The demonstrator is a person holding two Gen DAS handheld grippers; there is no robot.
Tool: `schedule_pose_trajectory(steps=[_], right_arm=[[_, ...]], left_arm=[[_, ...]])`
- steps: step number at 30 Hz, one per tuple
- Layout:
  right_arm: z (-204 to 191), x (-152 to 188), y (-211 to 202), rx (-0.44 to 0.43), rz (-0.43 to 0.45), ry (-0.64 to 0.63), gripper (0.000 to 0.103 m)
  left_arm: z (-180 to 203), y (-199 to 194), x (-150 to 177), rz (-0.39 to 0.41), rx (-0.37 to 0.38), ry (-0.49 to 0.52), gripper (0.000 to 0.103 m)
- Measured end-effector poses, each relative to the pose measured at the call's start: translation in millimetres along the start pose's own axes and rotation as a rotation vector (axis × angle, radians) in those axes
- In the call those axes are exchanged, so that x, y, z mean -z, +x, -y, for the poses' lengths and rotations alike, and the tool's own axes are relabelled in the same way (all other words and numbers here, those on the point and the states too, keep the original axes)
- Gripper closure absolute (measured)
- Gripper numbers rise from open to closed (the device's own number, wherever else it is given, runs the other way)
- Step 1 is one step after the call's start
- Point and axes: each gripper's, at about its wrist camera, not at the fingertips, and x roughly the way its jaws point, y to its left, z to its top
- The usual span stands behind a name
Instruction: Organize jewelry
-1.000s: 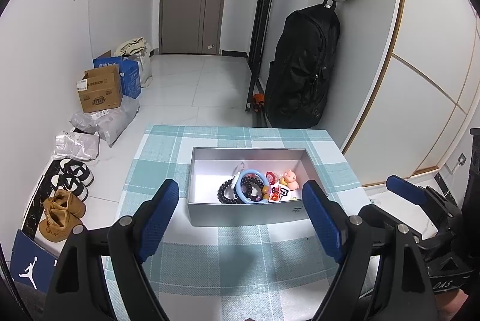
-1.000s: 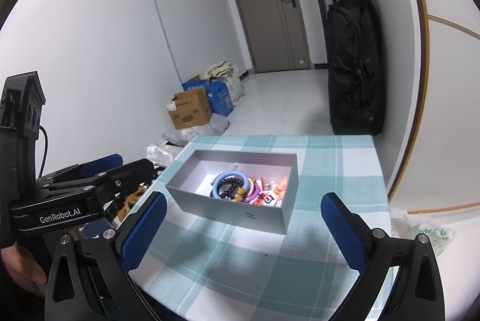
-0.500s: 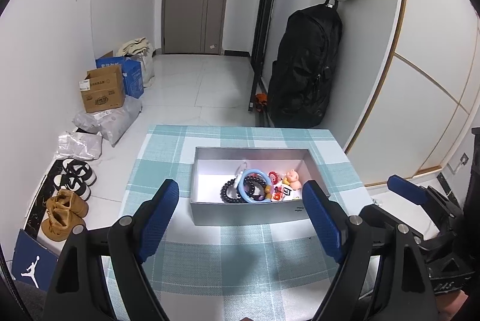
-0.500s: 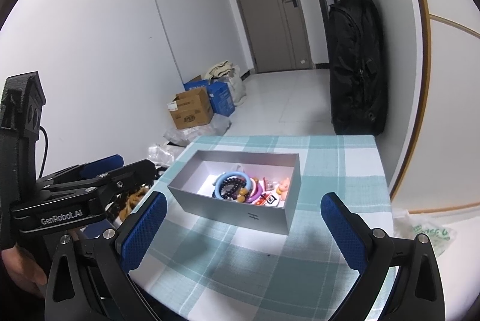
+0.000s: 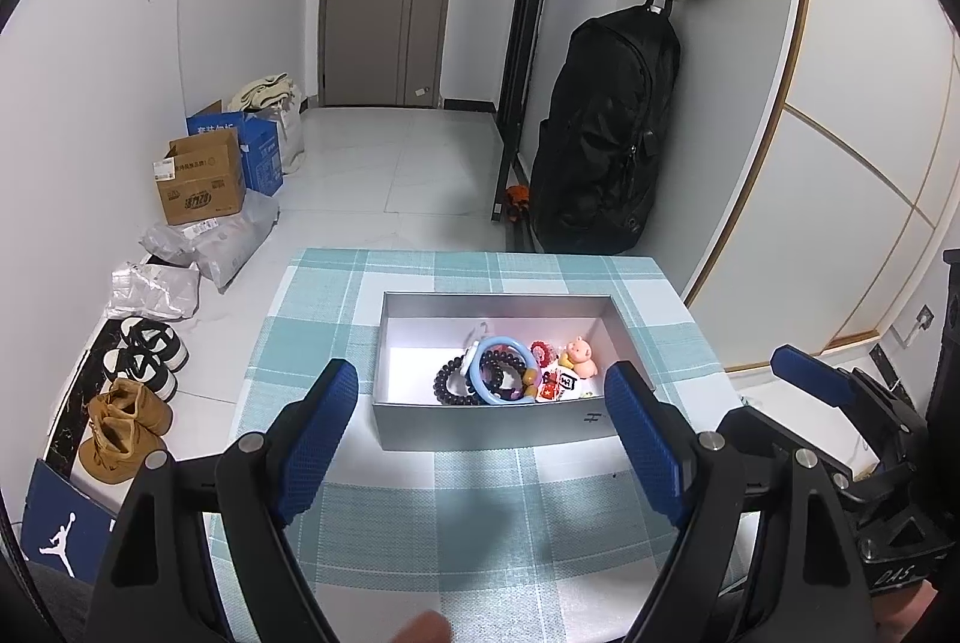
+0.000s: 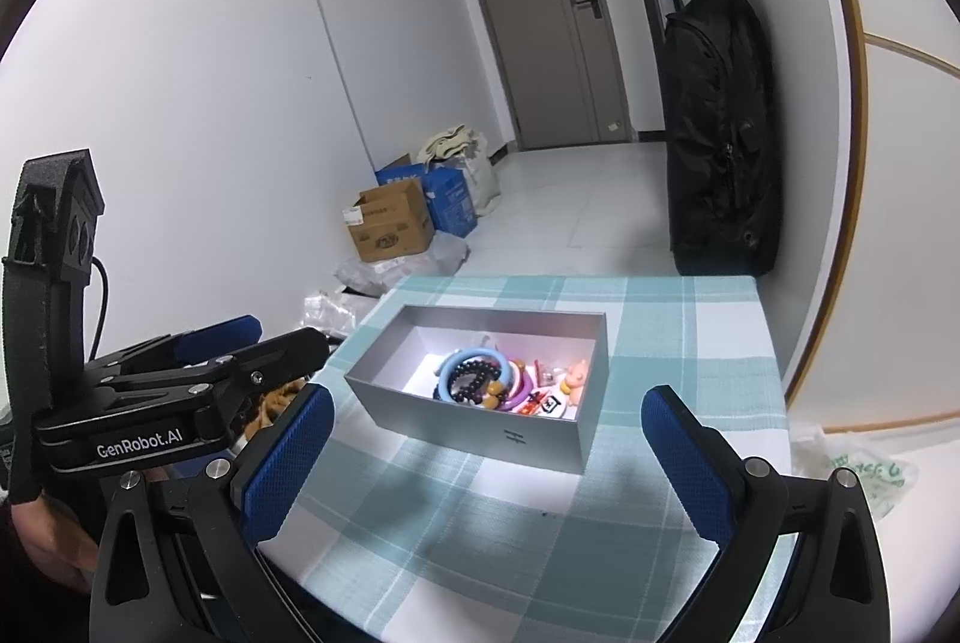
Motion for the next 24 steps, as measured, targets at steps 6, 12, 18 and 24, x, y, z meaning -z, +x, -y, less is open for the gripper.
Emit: schedule_pose_trajectory(steps=[6, 12, 18, 24], right_arm=[[0.2, -1.1, -0.1, 0.001, 0.002, -0.002, 0.0], [1.3, -2.0, 0.1, 0.003, 0.0, 0.004, 0.0], [1.3, -2.1, 0.0, 0.004, -0.001, 0.006, 0.0], [3.3, -2.7, 0.2, 0.008, -0.005, 0.012, 0.0]], left_arm=[[1.1, 1.3, 0.0, -0.002, -0.007, 0.011, 0.022], [-0.6, 1.4, 0.8, -0.006, -0.004, 0.001, 0.022], [0.0, 2.1, 1.1, -0.007, -0.004, 0.001, 0.022], [-0.8, 2.0, 1.8, -0.001, 0.005, 0.0, 0.022]])
